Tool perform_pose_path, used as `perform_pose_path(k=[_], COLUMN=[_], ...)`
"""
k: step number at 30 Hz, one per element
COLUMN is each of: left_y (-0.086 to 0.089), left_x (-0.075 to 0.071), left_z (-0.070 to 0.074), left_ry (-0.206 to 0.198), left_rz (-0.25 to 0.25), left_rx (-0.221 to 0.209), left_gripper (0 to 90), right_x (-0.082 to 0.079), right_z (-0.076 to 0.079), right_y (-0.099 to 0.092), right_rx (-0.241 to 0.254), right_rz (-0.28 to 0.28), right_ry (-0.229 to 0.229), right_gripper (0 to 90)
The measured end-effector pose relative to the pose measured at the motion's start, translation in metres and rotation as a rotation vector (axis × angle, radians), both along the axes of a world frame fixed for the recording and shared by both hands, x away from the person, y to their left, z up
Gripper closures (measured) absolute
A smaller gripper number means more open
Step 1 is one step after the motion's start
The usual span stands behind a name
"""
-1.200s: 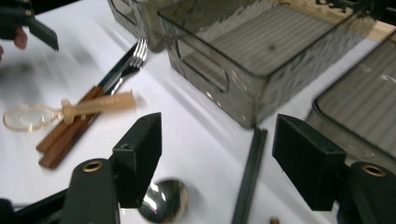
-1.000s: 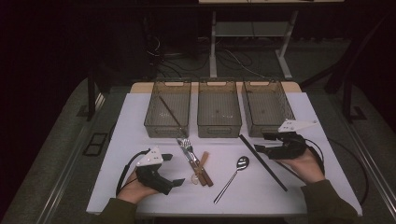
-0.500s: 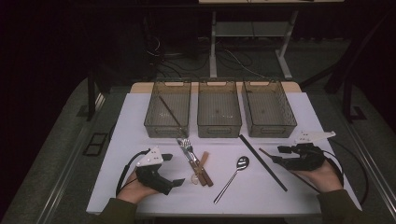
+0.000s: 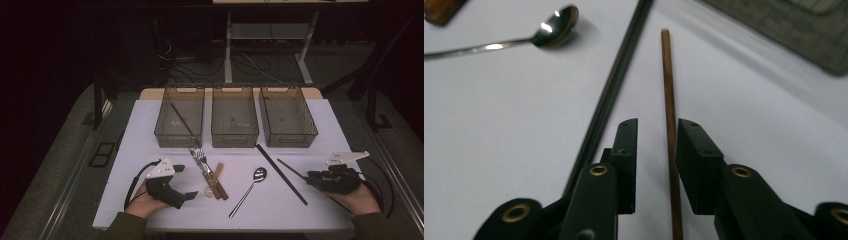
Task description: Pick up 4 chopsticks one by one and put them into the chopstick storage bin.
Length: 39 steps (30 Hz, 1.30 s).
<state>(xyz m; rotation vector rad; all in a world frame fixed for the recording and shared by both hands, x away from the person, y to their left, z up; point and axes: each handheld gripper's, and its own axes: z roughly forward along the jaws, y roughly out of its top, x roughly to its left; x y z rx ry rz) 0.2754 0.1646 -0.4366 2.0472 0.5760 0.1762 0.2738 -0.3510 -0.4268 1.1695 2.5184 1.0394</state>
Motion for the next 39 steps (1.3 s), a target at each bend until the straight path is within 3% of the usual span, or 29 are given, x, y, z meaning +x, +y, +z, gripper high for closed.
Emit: perform_pose_path(k=[5,11,21,27,39], left_y=[0.000,0.000,0.000,-0.001,-0.001], left_x=[0.000,0.000,0.000,0.000,0.000], left_z=[0.000,0.000,0.000,0.000,0.000], left_ry=[-0.003,-0.003,-0.006,-0.004,-0.008], left_rz=[-0.003,-0.002,-0.006,-0.006,-0.008], left_rx=[0.004,0.003,0.007,0.008,0.002], left_gripper=[0.0,0.1,0.1,0.1,0.1], right_x=[-0.005,-0.008,-0.007,-0.007,-0.007], right_z=[-0.006,-0.009,-0.013,-0.015,-0.016], right_y=[-0.008,-0.013,-0.011,-0.010,-0.013], right_rx=[-0.024,-0.070,-0.095,-0.119,-0.095], right_rz=[-0.002,-0.016,-0.006,0.008,0.015], right_ry=[0.030,0.020,0.043,0.016,0.016], right_gripper=[74.9,76.7,80.2,83.5,85.0])
